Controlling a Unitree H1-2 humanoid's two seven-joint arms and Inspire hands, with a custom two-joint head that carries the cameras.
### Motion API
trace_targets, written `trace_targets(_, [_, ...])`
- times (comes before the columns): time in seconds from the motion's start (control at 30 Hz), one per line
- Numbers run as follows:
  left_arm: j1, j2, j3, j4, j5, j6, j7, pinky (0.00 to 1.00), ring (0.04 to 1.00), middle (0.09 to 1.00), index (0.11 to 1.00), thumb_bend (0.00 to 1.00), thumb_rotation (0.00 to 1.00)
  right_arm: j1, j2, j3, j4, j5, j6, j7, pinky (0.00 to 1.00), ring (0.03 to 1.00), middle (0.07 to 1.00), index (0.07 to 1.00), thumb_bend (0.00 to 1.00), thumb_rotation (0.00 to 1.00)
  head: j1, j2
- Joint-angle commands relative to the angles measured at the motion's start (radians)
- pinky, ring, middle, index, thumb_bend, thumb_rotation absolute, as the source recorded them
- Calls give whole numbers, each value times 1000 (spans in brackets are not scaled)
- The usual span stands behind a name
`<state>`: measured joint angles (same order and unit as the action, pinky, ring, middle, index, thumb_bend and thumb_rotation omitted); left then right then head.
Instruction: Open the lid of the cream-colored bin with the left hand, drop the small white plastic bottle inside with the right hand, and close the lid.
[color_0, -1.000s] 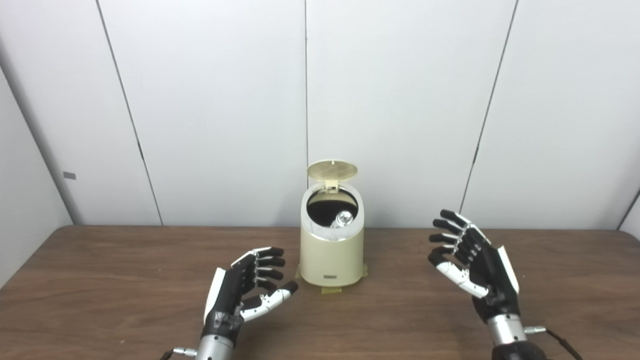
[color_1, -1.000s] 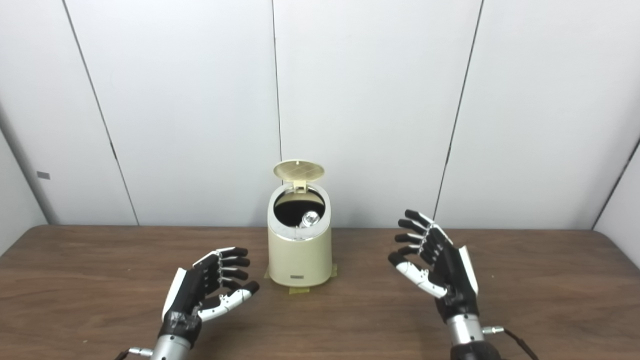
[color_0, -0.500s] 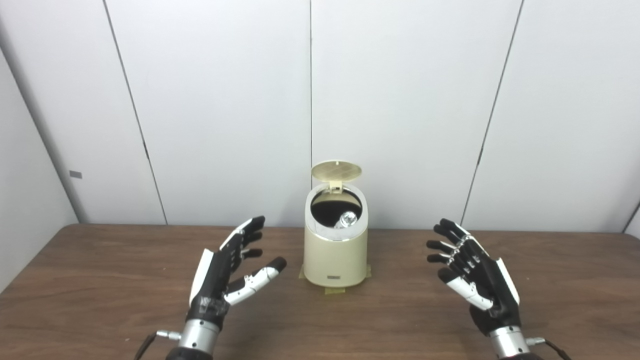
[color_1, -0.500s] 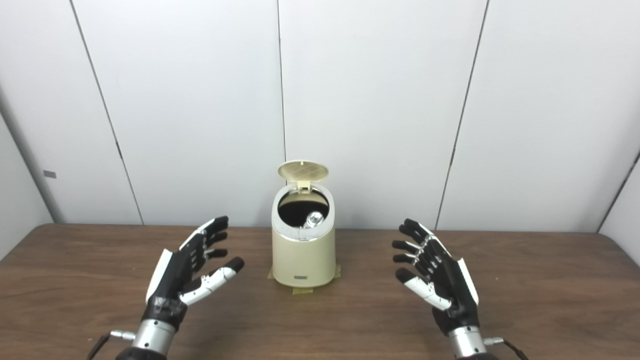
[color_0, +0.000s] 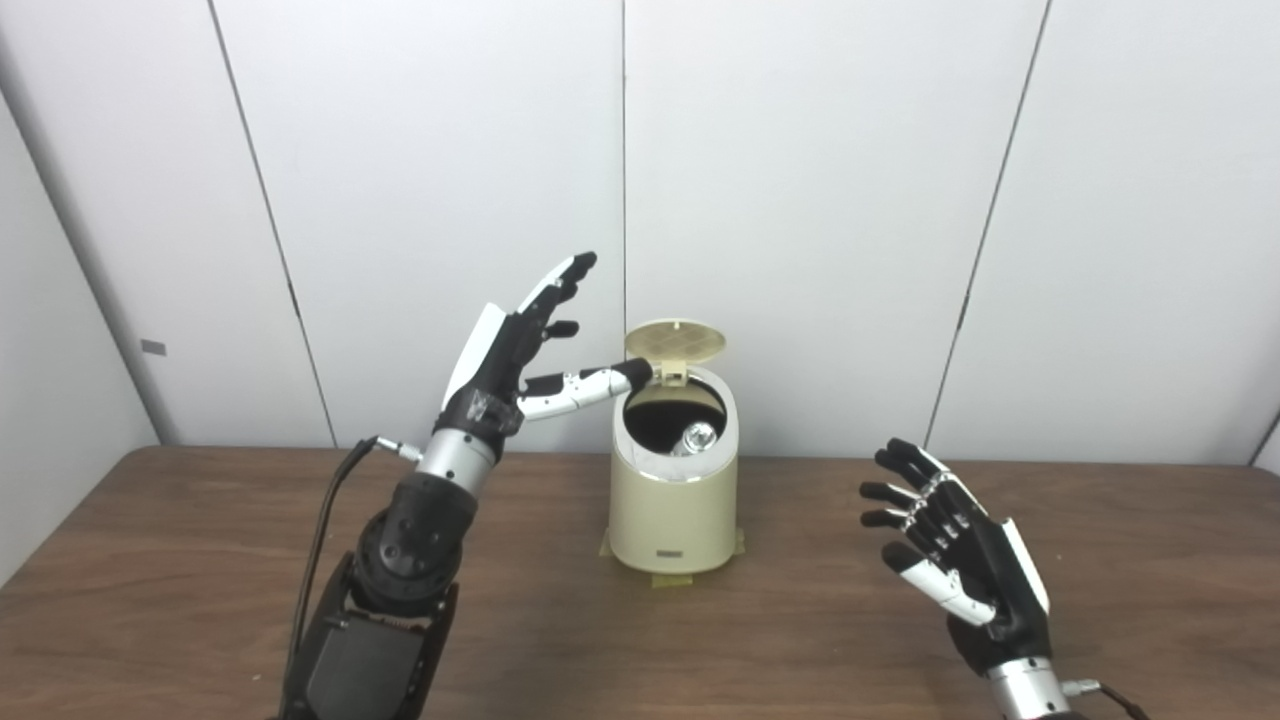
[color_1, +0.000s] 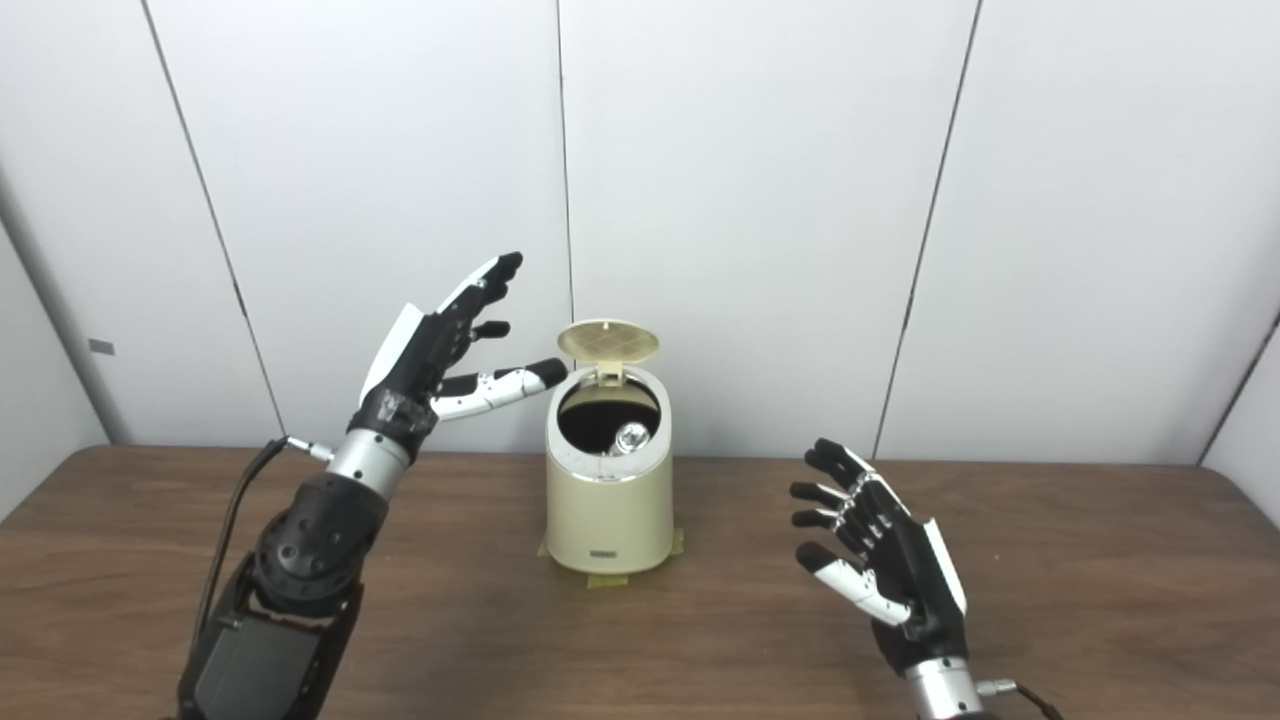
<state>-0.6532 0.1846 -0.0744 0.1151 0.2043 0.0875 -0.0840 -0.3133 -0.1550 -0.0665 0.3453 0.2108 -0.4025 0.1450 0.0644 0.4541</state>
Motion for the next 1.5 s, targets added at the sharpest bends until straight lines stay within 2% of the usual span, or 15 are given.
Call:
trace_targets(0.0, [-90,17,-10,26,23,-37,2,823,953,962,966,891,379,0,11,-6,-24,0,-11,-1,608,729,836,820,866,438,-2,2])
trace_targets(0.17, [-153,24,-35,110,38,-41,-22,869,957,955,901,907,363,0,15,-6,-30,-14,-10,-7,594,715,827,812,863,447,-9,1])
trace_targets(0.27, [-186,37,-64,156,68,-46,-37,926,962,914,843,893,360,1,19,-8,-43,-18,0,-10,580,700,819,806,867,445,-10,2])
trace_targets(0.33, [-204,53,-92,183,110,-65,-40,921,940,885,822,875,368,0,21,-10,-42,-23,1,-14,576,697,818,807,862,443,-14,1])
trace_targets(0.5, [-220,84,-151,199,192,-61,-55,869,934,873,818,898,406,-5,26,-12,-35,-15,-5,-6,566,689,812,801,861,426,-19,0])
trace_targets(0.6, [-220,92,-168,199,204,-56,-77,884,952,879,824,912,414,-6,30,-11,-42,-21,-2,-10,554,686,814,798,851,419,-23,1])
trace_targets(0.7, [-217,97,-179,208,213,-65,-85,963,992,880,828,922,419,-9,31,-12,-34,-23,-4,-12,553,689,814,798,848,423,-22,3])
trace_targets(0.9, [-203,111,-186,172,223,-38,-130,1000,1000,886,833,919,416,-2,38,-7,-64,-37,16,-19,549,696,821,801,835,421,-24,6])
trace_targets(1.03, [-197,125,-188,144,231,-39,-155,995,1000,879,824,916,409,-8,37,-8,-44,-60,-1,-22,549,693,821,808,831,444,-25,9])
trace_targets(1.33, [-179,146,-189,83,231,-34,-209,996,1000,870,822,907,403,-8,47,-7,-63,-76,28,-27,544,689,820,807,864,460,-27,18])
trace_targets(1.47, [-173,157,-194,54,239,-47,-227,988,1000,864,821,914,434,-7,50,-3,-75,-91,33,-36,549,690,822,807,868,469,-31,24])
